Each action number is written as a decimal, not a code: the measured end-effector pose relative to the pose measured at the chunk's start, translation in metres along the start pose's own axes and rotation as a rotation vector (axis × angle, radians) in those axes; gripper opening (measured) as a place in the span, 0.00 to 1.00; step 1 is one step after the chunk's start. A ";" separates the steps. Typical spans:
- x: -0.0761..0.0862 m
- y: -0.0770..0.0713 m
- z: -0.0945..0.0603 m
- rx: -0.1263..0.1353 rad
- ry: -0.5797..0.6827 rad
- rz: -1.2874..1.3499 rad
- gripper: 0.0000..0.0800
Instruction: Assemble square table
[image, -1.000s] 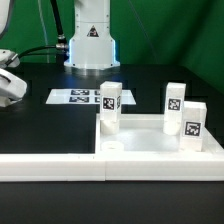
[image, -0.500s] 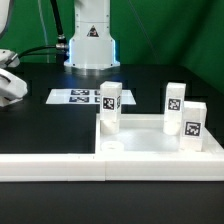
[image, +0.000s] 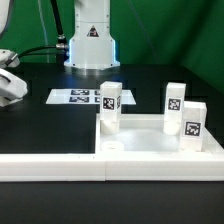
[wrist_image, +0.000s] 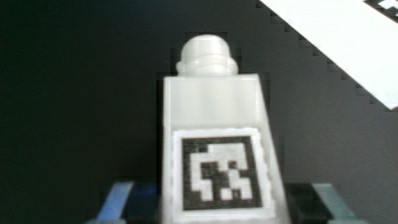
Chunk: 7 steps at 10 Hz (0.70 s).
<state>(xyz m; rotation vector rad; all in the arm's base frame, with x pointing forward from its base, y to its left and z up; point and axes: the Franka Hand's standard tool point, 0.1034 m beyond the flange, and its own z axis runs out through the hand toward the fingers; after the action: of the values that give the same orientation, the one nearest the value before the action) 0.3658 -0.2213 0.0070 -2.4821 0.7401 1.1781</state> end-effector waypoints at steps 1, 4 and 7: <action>-0.001 -0.026 -0.013 -0.012 0.017 0.028 0.36; -0.021 -0.095 -0.062 -0.068 0.011 -0.075 0.36; -0.019 -0.093 -0.063 -0.075 0.015 -0.073 0.36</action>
Offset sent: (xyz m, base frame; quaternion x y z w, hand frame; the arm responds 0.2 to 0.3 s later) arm 0.0647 0.0294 0.0701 -0.0609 -0.0544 -0.1069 0.9909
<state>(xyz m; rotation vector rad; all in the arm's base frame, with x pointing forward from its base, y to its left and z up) 0.4475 -0.1673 0.0652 -2.5586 0.6149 1.1832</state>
